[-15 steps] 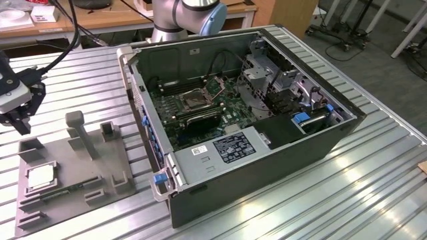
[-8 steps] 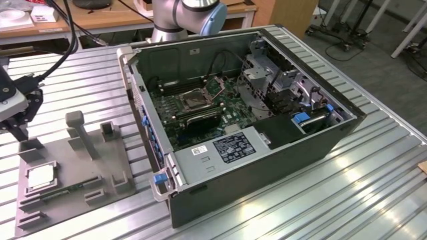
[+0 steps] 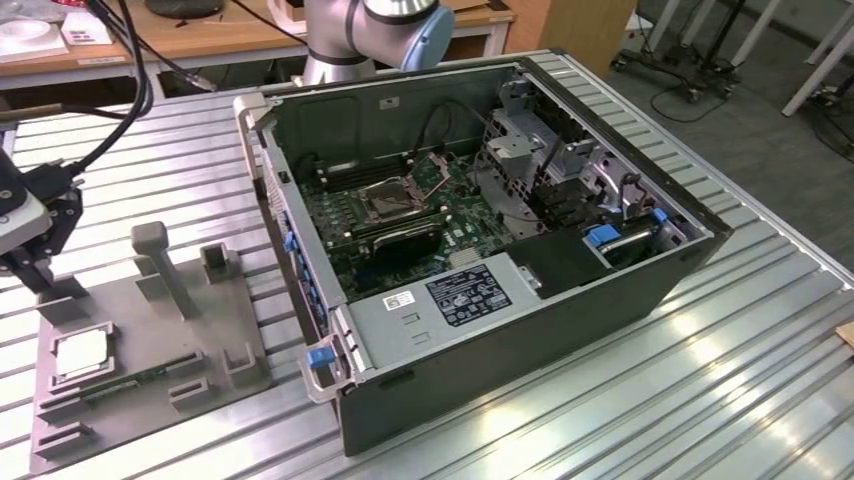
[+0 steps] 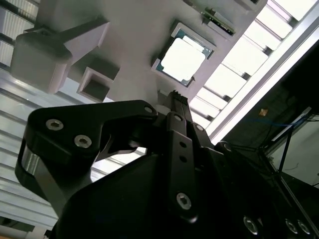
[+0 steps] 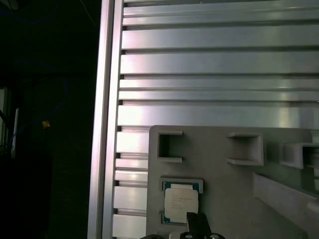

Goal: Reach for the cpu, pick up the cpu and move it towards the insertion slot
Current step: 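Reach for the cpu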

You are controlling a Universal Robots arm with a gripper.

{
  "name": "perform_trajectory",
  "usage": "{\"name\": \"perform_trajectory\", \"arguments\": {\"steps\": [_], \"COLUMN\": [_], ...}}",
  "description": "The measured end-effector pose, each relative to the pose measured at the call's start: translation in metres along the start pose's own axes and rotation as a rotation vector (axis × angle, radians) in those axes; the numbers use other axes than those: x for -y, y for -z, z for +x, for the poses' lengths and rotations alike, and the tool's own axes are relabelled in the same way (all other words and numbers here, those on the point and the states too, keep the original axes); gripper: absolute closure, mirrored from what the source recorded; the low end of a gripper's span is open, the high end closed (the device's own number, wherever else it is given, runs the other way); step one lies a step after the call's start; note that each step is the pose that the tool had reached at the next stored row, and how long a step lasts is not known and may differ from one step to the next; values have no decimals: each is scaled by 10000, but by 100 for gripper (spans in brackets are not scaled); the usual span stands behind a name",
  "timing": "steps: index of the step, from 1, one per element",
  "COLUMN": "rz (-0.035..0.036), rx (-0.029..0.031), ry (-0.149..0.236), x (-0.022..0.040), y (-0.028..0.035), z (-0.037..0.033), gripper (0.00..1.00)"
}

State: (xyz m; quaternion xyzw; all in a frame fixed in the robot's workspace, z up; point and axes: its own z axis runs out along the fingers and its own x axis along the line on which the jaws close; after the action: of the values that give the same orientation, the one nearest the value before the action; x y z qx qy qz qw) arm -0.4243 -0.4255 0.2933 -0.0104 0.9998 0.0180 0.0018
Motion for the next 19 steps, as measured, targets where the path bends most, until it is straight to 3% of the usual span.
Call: {"name": "perform_trajectory", "arguments": {"steps": [7,10,19], "rz": [-1,-1,10], "rx": [0,1,1], "ry": [0,0,0], "x": [82,104,120], "y": [-24,-63,-126], "z": [30,44,61], "gripper": [90,90,90]}}
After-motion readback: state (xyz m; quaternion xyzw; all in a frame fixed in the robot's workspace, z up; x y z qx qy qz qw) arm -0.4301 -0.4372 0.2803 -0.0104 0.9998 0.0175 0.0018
